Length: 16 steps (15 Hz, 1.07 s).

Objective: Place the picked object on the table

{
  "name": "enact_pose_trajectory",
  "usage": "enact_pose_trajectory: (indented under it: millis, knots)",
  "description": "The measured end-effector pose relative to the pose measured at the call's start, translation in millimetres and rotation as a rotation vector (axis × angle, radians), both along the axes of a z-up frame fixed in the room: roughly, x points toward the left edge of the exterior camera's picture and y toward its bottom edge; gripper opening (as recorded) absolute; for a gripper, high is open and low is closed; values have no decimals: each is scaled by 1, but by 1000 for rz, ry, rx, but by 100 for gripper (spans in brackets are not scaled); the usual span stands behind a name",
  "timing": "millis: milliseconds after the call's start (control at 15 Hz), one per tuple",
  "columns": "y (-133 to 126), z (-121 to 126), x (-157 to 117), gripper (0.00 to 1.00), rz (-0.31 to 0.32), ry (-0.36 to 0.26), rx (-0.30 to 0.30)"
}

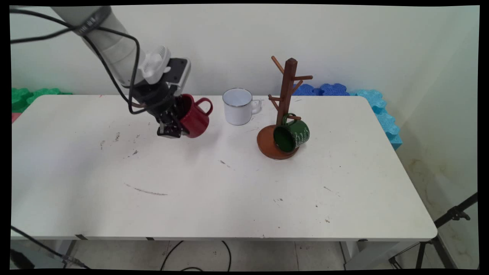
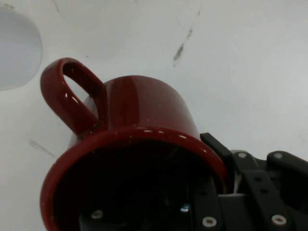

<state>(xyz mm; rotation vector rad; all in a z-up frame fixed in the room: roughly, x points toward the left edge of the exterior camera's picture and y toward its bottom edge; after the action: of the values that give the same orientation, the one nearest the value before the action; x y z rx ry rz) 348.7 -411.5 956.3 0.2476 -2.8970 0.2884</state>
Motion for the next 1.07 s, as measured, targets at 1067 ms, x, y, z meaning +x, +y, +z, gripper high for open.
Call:
enact_pose_trajectory:
  millis: [1067]
  knots:
    - [-62,-64,-15,0,-135,-28,35]
